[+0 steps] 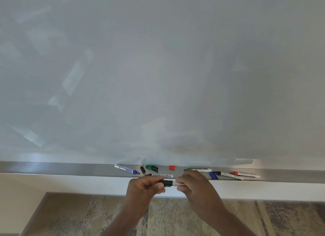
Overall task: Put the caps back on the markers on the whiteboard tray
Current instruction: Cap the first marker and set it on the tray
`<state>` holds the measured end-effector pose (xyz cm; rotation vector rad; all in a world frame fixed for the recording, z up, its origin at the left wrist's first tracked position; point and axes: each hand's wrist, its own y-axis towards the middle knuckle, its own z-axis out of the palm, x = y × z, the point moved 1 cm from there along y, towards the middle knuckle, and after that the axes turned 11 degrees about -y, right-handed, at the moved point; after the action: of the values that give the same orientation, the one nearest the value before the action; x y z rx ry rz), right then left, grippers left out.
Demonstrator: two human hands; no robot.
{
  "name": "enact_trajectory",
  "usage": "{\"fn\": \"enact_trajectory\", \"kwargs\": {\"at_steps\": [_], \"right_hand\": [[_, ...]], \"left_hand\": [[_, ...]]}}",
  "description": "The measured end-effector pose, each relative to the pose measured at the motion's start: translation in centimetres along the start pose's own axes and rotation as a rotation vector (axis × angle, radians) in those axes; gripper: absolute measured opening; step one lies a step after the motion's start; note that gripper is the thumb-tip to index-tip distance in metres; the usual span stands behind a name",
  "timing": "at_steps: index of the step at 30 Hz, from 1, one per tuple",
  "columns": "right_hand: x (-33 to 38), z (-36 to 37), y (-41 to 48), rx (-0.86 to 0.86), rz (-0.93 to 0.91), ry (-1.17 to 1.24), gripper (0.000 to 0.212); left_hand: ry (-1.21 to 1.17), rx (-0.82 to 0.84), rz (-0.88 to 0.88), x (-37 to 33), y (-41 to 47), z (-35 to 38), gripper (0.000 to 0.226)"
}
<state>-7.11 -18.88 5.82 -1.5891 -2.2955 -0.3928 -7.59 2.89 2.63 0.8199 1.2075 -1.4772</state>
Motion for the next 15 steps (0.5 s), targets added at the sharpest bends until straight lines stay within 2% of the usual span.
{"fn": "enact_trajectory", "kwargs": {"at_steps": [4,8,13,15], "right_hand": [[0.0,0.8,-0.3,0.039,0.029,0.051,0.016],[-1.7,0.2,-0.1,0.038,0.076,0.138,0.013],[-5.3,0.0,1.4,-0.002,0.082,0.038,0.008],[-6.9,0.5,2.2,-0.029,0.123,0.021,0.007]], "left_hand": [[0.041,0.004,-0.025,0.8,0.2,-0.3,0.026],[0.178,0.119,-0.017,0.9,2.1,0.6,0.018],[0.270,0.145,-0.036,2.7,4.8,2.3,0.025],[0.326,0.154,-0.038,3.8,5.6,2.5,0.020]]}}
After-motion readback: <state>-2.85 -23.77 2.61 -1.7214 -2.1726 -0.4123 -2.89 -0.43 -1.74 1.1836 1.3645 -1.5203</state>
